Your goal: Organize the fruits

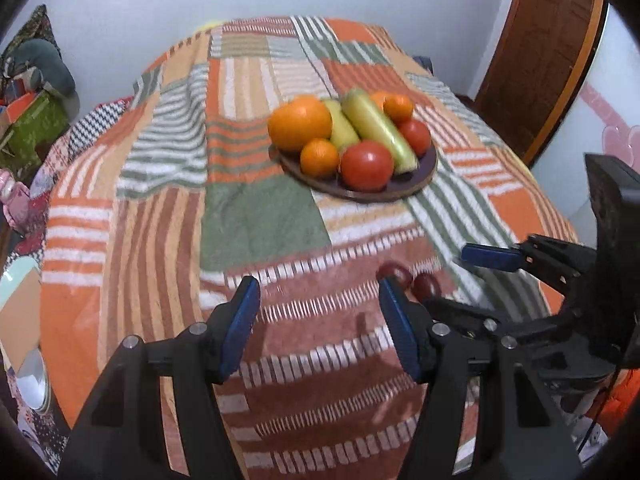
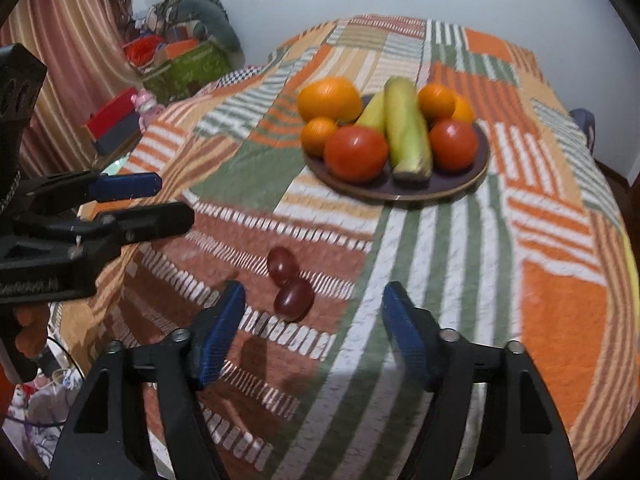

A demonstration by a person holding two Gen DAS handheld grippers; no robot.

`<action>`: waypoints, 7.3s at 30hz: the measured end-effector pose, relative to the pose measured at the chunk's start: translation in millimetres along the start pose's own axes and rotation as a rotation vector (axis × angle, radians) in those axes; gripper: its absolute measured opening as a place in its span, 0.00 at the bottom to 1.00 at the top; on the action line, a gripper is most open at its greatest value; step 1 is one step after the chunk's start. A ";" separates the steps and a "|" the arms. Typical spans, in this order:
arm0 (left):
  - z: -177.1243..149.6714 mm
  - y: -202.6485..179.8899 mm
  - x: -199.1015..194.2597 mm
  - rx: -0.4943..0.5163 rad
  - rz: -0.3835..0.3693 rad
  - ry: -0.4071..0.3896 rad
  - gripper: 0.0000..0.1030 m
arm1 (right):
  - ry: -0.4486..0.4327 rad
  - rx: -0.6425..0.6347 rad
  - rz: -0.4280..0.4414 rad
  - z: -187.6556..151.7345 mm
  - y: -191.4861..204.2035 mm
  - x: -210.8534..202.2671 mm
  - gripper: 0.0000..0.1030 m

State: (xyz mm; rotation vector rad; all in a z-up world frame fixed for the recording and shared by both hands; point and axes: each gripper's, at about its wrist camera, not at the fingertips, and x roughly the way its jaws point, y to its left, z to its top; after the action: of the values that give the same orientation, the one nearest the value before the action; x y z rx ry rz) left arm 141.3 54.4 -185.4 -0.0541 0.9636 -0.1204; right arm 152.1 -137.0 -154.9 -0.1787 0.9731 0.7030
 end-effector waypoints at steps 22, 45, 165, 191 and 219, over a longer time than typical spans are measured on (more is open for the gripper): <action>4.8 -51.0 57.7 0.070 -0.090 0.097 0.46 | -0.054 0.031 0.002 -6.4 -30.4 -24.2 0.15; 6.5 -35.3 51.1 0.033 -0.070 0.052 0.25 | 0.009 0.011 0.065 -7.6 -16.1 -3.7 0.34; 17.3 -103.6 -251.7 0.046 0.107 -0.803 0.94 | -0.832 -0.009 -0.269 10.3 48.9 -274.0 1.00; 15.5 -105.2 -251.6 0.041 0.096 -0.810 0.99 | -0.825 -0.005 -0.273 9.1 48.6 -274.6 1.00; 16.7 -97.7 -248.7 0.049 0.063 -0.779 0.99 | -0.816 0.003 -0.272 10.3 45.7 -275.5 1.00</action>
State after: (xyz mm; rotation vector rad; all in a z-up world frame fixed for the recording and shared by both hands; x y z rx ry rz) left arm 6.9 -11.3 36.6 -0.0210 0.1835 -0.0552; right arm 30.8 -225.8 80.7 -0.0095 0.1617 0.4531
